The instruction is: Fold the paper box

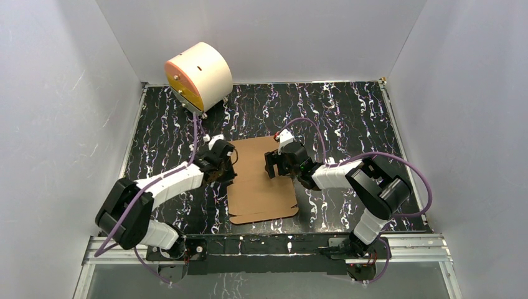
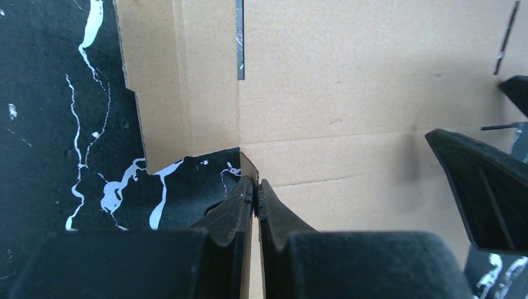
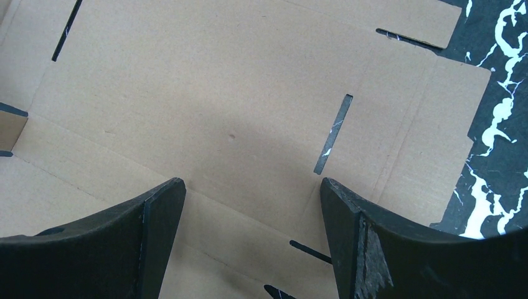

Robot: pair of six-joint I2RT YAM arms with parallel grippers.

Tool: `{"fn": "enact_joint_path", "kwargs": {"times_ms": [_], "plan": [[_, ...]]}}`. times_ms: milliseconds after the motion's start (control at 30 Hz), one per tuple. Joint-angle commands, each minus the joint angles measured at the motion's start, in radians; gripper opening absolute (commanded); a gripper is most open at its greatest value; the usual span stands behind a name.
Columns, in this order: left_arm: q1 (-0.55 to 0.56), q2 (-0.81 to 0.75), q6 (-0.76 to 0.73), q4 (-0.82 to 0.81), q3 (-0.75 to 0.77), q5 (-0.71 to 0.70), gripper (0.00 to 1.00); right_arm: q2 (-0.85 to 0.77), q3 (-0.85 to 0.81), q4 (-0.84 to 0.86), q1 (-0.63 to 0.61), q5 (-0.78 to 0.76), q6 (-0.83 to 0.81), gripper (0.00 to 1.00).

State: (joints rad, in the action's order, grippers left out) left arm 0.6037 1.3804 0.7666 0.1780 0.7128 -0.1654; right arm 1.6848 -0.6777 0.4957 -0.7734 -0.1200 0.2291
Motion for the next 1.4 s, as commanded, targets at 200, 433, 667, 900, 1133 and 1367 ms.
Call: {"fn": "enact_joint_path", "kwargs": {"times_ms": [200, 433, 667, 900, 1133, 1367], "plan": [[0.165, 0.164, 0.006, 0.243, 0.201, -0.31, 0.01, 0.033, -0.014, -0.066, -0.007, 0.051, 0.015, 0.88], [0.191, 0.184, 0.032, 0.278, 0.231, -0.331, 0.05, 0.008, -0.004, -0.072, -0.006, 0.048, 0.018, 0.88], [0.188, 0.085, -0.007, 0.301, 0.265, -0.367, 0.24, -0.057, -0.025, -0.108, -0.005, 0.038, 0.035, 0.89], [0.13, -0.034, -0.094, 0.269, 0.294, -0.354, 0.52, -0.104, -0.134, -0.245, 0.004, -0.02, -0.016, 0.96], [-0.056, -0.075, -0.175, 0.173, 0.294, -0.107, 0.8, -0.071, -0.267, -0.385, 0.053, -0.062, -0.04, 0.99], [-0.147, -0.016, -0.201, 0.056, 0.285, 0.062, 0.93, -0.022, -0.365, -0.47, 0.186, 0.02, -0.033, 0.99]]}}
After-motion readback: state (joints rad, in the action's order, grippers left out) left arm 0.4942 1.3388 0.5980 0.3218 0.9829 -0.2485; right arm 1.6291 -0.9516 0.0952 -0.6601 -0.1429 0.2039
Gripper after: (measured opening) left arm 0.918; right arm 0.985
